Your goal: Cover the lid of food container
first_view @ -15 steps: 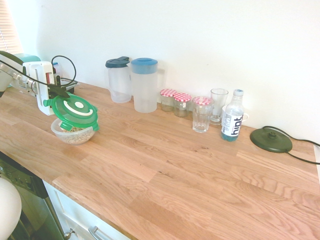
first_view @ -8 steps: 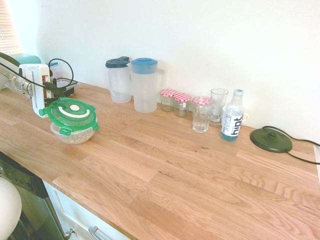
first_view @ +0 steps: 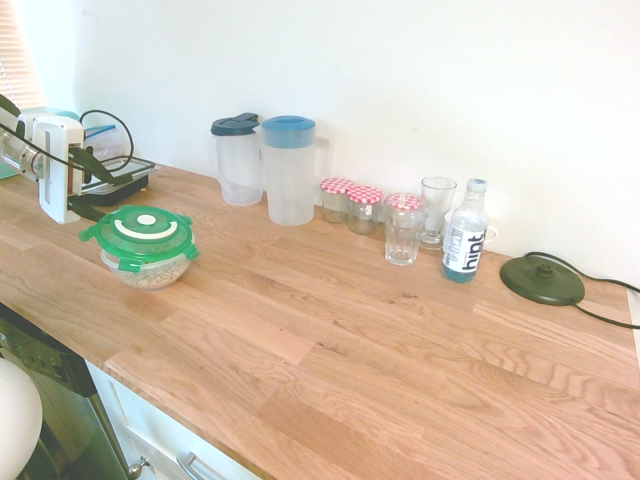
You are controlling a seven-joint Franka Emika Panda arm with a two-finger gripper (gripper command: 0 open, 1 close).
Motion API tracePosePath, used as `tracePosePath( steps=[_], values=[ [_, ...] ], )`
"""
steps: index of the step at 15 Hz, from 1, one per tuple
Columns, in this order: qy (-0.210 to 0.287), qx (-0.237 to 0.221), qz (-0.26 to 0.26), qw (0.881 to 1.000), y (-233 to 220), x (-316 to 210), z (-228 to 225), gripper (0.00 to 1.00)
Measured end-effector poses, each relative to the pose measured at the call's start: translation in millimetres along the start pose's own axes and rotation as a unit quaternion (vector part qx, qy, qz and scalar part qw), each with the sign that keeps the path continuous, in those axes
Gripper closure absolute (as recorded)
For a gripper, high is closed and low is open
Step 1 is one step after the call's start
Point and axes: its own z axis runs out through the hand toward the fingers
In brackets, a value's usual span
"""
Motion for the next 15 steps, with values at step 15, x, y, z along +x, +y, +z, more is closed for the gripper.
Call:
tracePosePath(
  steps=[15],
  values=[
    [-0.227,0.315,0.020,0.921,64.0,131.5,37.3,0.00]
  ],
)
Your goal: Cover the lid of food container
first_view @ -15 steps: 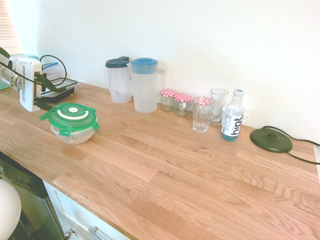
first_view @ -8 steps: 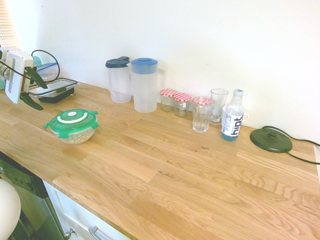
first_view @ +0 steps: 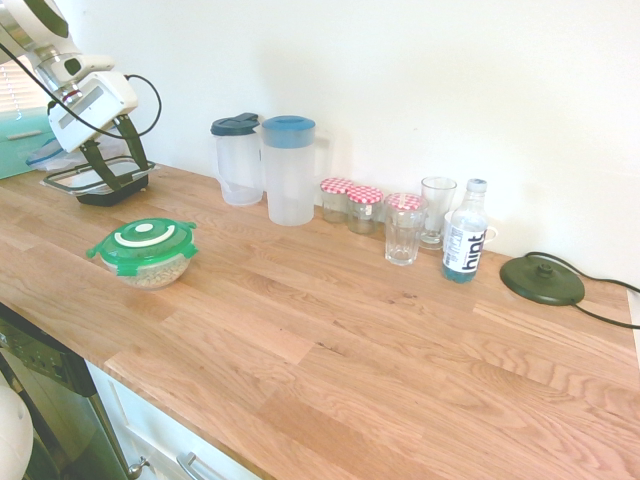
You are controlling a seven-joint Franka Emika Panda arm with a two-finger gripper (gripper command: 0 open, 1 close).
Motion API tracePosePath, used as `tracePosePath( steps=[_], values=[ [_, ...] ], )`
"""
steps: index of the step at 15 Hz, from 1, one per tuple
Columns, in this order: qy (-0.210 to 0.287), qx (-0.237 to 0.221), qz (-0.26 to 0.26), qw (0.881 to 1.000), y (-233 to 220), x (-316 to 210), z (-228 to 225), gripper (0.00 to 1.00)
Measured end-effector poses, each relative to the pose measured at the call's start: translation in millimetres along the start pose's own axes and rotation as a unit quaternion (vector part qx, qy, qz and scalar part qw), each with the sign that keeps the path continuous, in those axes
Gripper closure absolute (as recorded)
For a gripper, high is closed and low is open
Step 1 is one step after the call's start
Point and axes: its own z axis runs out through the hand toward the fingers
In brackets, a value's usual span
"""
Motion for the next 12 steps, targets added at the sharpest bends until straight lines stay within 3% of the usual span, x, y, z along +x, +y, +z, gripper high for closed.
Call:
tracePosePath(
  steps=[3,6,12],
  values=[
    [-0.056,0.072,0.027,0.995,41.2,30.3,-0.5,0.00],
    [-0.095,0.144,0.052,0.984,99.5,67.5,1.7,0.00],
    [-0.108,0.147,0.060,0.981,253.3,119.4,77.9,0.00]
  ],
)
